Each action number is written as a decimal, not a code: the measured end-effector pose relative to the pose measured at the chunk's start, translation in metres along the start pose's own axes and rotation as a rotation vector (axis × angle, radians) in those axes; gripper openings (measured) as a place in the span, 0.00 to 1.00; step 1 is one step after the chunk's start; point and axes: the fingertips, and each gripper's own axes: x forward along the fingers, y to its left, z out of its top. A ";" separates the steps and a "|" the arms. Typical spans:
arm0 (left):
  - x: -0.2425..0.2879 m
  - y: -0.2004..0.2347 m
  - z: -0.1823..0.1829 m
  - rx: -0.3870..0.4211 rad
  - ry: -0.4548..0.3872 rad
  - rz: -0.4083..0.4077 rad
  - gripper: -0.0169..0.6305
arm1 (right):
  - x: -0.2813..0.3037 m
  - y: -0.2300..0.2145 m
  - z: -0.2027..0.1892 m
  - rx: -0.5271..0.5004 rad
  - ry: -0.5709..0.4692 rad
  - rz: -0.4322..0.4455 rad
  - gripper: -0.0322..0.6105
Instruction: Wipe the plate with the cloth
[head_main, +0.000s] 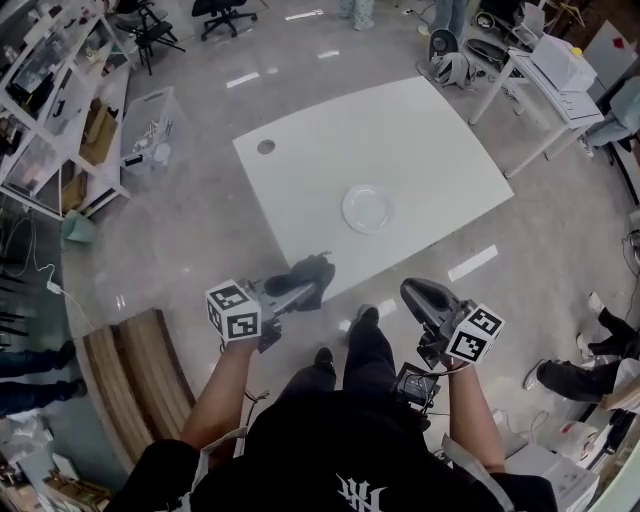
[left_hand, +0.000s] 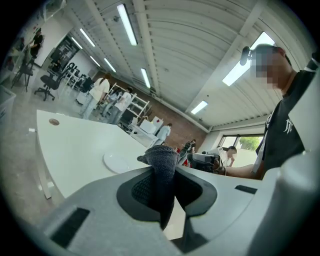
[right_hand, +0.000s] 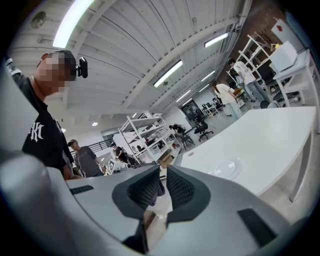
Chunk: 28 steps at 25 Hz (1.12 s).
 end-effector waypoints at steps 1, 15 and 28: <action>0.006 0.005 0.003 -0.001 0.001 0.005 0.11 | 0.002 -0.009 0.005 0.002 0.001 0.005 0.06; 0.110 0.080 0.052 -0.067 0.017 0.102 0.11 | 0.035 -0.150 0.062 0.043 0.091 0.075 0.13; 0.171 0.117 0.054 -0.073 0.087 0.126 0.11 | 0.069 -0.252 0.041 0.149 0.224 0.001 0.14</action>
